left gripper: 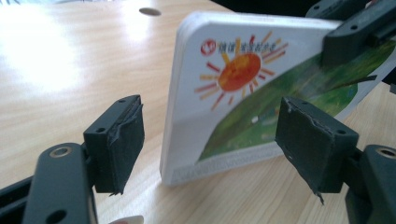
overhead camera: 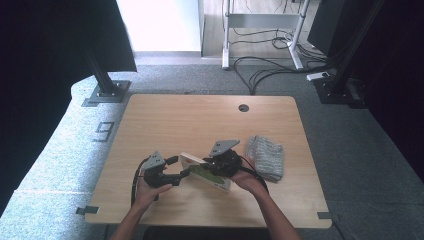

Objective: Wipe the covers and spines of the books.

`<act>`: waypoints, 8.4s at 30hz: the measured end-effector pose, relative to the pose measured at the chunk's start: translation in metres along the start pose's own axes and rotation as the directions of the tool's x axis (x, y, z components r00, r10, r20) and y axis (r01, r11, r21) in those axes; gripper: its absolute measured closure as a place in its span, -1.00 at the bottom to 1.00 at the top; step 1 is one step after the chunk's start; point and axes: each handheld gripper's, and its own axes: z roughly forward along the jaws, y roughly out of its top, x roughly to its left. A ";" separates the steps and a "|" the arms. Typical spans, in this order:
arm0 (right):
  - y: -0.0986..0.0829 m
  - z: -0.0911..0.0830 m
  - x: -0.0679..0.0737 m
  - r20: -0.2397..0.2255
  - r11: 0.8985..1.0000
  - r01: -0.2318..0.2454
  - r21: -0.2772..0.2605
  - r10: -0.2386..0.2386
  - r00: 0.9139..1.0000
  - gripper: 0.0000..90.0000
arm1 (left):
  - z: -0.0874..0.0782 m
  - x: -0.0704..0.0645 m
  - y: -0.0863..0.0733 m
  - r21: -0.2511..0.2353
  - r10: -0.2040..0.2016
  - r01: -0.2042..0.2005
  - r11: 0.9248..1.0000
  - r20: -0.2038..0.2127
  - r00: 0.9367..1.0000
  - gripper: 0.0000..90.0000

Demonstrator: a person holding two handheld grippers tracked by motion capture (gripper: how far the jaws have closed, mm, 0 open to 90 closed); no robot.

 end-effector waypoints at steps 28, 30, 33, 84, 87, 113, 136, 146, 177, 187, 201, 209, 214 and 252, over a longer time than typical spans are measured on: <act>0.002 0.012 -0.004 -0.145 0.997 0.069 -0.033 -0.073 0.987 0.69 | 0.000 0.005 -0.002 -0.027 0.054 -0.052 0.998 0.076 0.996 -0.47; 0.001 0.014 -0.004 -0.154 0.997 0.077 -0.032 -0.081 0.985 0.69 | 0.002 0.005 -0.003 -0.025 0.056 -0.054 0.998 0.104 0.993 -0.46; 0.001 0.016 -0.005 -0.174 0.996 0.085 -0.039 -0.091 0.981 0.69 | 0.003 0.001 -0.004 -0.026 0.073 -0.070 0.997 0.136 0.988 -0.44; -0.076 0.007 -0.037 0.042 0.976 -0.176 -0.126 0.183 0.982 0.00 | -0.008 -0.004 -0.015 -0.061 0.111 -0.103 0.993 0.133 0.985 0.12; -0.070 0.012 -0.039 0.048 0.979 -0.164 -0.124 0.171 0.984 -0.04 | -0.010 -0.006 -0.013 -0.072 0.119 -0.111 0.991 0.116 0.986 0.18; -0.072 0.008 -0.048 0.205 0.946 -0.233 -0.227 0.281 0.938 -0.16 | -0.008 -0.017 -0.015 -0.025 0.144 -0.143 0.989 0.073 0.987 0.65; -0.151 -0.026 -0.111 0.641 0.833 -0.544 -0.103 0.474 0.604 -0.65 | -0.011 -0.015 -0.016 -0.032 0.095 -0.094 0.995 0.057 0.994 0.75; -0.158 -0.026 -0.109 0.640 0.814 -0.567 -0.126 0.504 0.581 -0.21 | -0.013 -0.018 -0.016 -0.030 0.107 -0.106 0.994 0.044 0.993 0.74; -0.105 -0.058 -0.079 0.114 0.737 -0.467 -0.489 0.585 0.803 0.61 | -0.013 -0.023 -0.017 -0.034 0.104 -0.103 0.994 0.042 0.994 0.75; -0.087 -0.044 -0.084 -0.040 0.680 -0.495 -0.541 0.567 0.823 0.60 | -0.012 -0.026 -0.017 -0.032 0.122 -0.120 0.992 0.039 0.992 0.75; -0.083 0.011 -0.073 0.012 0.771 -0.518 -0.371 0.561 0.828 0.59 | -0.012 -0.029 -0.018 -0.031 0.141 -0.140 0.990 0.033 0.989 0.75; -0.099 0.034 -0.069 0.130 0.815 -0.537 -0.219 0.570 0.812 0.56 | -0.012 -0.028 -0.018 -0.031 0.138 -0.137 0.990 0.037 0.990 0.75; -0.099 0.037 -0.068 0.170 0.836 -0.521 -0.173 0.547 0.820 0.56 | -0.012 -0.028 -0.018 -0.031 0.139 -0.137 0.990 0.038 0.990 0.75; -0.098 0.035 -0.064 0.205 0.905 -0.399 -0.150 0.423 0.883 0.55 | -0.013 -0.020 -0.018 -0.035 0.086 -0.085 0.996 0.037 0.996 0.74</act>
